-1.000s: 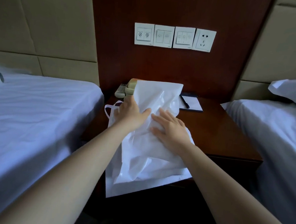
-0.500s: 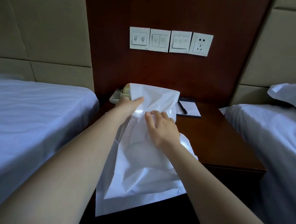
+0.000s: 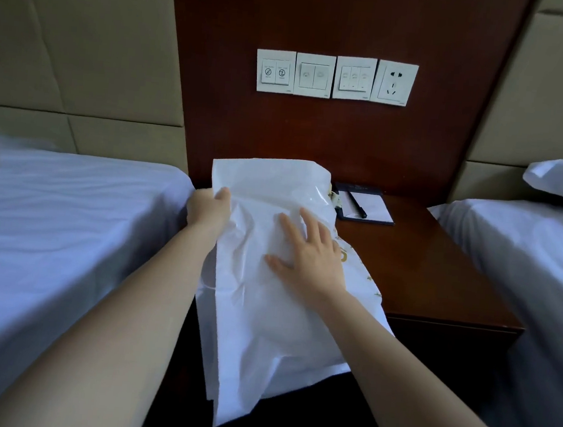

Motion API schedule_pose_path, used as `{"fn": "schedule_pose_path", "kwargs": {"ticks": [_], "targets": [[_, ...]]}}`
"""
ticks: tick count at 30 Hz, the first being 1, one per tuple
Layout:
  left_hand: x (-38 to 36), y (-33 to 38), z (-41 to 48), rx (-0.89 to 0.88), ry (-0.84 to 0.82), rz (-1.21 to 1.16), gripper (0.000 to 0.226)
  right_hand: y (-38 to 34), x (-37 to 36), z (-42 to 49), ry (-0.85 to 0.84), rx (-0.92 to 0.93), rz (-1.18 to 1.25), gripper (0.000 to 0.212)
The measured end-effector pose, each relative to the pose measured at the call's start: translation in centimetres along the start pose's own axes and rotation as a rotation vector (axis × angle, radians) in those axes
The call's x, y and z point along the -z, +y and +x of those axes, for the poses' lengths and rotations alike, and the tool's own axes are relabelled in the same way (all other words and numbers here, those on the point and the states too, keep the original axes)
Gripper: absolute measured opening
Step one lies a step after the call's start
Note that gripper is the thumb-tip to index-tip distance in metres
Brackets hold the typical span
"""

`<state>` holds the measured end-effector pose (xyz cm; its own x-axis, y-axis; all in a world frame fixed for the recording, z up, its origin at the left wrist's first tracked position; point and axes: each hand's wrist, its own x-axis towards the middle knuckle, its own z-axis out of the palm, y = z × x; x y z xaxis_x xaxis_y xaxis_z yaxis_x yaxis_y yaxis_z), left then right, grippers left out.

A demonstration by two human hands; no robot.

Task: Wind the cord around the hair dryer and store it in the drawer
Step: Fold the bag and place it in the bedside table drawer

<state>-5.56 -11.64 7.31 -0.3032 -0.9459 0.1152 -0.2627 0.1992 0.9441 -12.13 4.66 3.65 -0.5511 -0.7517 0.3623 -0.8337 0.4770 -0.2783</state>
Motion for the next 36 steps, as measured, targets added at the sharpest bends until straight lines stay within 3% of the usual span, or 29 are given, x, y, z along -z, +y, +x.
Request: {"fn": "schedule_pose_path", "kwargs": {"ticks": [6,13,16,19,21,25,28,31,36], "targets": [[1.5,-1.3,0.6,0.072,0.101,0.112,0.034,-1.0,-0.3,0.1,-0.072,0.084,-0.096,0.079],[1.6,-3.7,0.1,0.049,0.008,0.5,0.046,-1.0,-0.5,0.5,-0.178,0.125,-0.077,0.07],[1.1,-2.8,-1.0,-0.049,-0.141,0.824,0.057,-0.8,-0.3,0.5,-0.199,0.138,-0.079,0.067],[1.2,-0.9,-2.0,-0.118,-0.394,1.155,0.046,-0.9,-0.3,0.5,-0.186,0.146,-0.053,0.056],[1.8,1.1,-2.8,-0.223,-0.373,1.246,0.038,-0.8,-0.1,0.8,-0.177,0.126,0.025,0.045],[1.7,2.7,-3.1,-0.654,-0.248,0.904,0.039,0.1,0.2,1.1,-0.192,0.114,0.134,0.044],[0.4,2.5,-2.8,-0.898,-0.433,0.714,0.045,0.5,-0.1,0.9,-0.176,0.148,0.189,0.061],[-1.6,3.6,-3.2,-0.855,-0.633,0.7,0.042,1.0,-0.4,0.9,-0.155,0.207,0.281,0.059],[-3.7,2.8,-1.9,-0.605,-0.656,0.744,0.044,2.5,0.7,-0.1,-0.175,0.128,0.496,0.041]]}}
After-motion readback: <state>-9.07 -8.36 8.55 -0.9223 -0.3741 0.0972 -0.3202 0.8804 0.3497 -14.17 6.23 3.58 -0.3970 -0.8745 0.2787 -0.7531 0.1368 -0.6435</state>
